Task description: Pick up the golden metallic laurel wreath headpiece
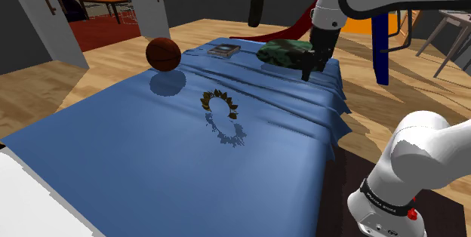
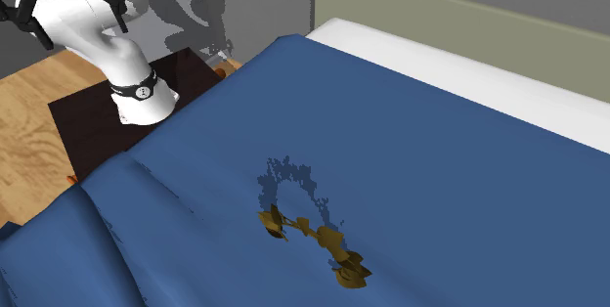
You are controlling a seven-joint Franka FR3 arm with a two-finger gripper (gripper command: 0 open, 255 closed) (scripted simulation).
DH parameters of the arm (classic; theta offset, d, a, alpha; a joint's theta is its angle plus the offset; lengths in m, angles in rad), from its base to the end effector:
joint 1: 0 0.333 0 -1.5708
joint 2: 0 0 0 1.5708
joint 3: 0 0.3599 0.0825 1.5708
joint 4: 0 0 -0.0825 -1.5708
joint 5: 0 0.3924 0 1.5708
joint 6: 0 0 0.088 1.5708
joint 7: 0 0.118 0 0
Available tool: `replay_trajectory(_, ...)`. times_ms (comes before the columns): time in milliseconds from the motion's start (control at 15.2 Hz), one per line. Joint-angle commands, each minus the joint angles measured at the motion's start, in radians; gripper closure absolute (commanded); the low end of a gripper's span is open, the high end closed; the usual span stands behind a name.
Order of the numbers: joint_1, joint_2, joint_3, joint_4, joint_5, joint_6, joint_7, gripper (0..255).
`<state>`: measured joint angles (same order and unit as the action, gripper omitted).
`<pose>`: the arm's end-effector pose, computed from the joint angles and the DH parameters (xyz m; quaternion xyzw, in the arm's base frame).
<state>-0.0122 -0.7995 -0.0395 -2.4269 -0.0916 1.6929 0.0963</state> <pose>0.2906 -0.0286 0.5912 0.9969 -0.0643 0.0334 0.0305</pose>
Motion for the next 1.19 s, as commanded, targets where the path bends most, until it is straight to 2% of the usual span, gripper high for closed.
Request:
replay_trajectory(0,0.000,0.000,0.000,0.000,0.000,0.000,0.000,0)
replay_trajectory(528,0.056,0.257,-0.057,0.040,0.008,0.272,-0.138,0)
replay_trajectory(1122,0.126,0.576,-0.100,0.187,0.077,0.497,-0.317,0)
